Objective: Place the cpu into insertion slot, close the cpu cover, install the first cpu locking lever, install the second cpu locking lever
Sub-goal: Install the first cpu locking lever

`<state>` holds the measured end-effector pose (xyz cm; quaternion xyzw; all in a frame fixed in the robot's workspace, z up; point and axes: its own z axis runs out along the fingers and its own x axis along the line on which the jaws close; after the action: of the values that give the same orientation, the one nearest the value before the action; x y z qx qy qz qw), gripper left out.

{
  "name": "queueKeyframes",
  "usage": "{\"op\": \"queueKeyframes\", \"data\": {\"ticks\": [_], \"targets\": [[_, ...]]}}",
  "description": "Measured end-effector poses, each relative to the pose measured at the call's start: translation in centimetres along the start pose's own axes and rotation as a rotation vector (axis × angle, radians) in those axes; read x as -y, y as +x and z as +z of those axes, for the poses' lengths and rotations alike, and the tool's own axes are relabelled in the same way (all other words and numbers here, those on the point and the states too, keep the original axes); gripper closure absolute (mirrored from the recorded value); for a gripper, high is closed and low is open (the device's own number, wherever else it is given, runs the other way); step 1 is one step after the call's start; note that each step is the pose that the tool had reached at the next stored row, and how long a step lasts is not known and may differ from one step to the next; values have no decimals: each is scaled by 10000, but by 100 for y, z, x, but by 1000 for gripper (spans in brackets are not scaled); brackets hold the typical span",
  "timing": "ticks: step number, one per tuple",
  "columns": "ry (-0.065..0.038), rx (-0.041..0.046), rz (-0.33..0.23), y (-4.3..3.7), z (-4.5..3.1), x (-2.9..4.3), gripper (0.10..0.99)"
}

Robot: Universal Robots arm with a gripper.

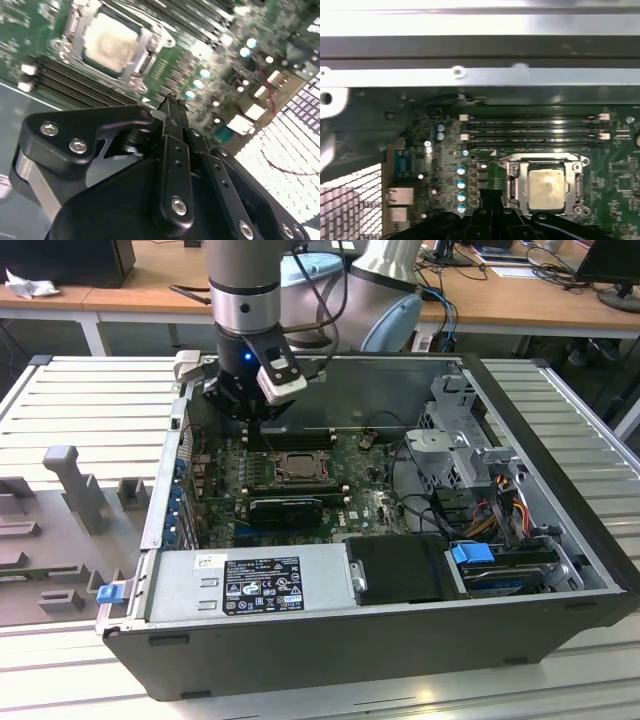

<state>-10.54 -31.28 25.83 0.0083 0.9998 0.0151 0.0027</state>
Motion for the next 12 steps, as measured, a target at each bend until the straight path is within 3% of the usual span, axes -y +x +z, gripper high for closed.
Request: {"op": "queueKeyframes", "data": {"ticks": [1, 3, 9, 12], "targets": [[-3, 1, -3, 61, 1, -3, 980], [-11, 1, 0, 98, 6, -44, 980], [-18, 2, -3, 102, 51, -223, 980], [-17, 0, -2, 73, 61, -259, 980]]}}
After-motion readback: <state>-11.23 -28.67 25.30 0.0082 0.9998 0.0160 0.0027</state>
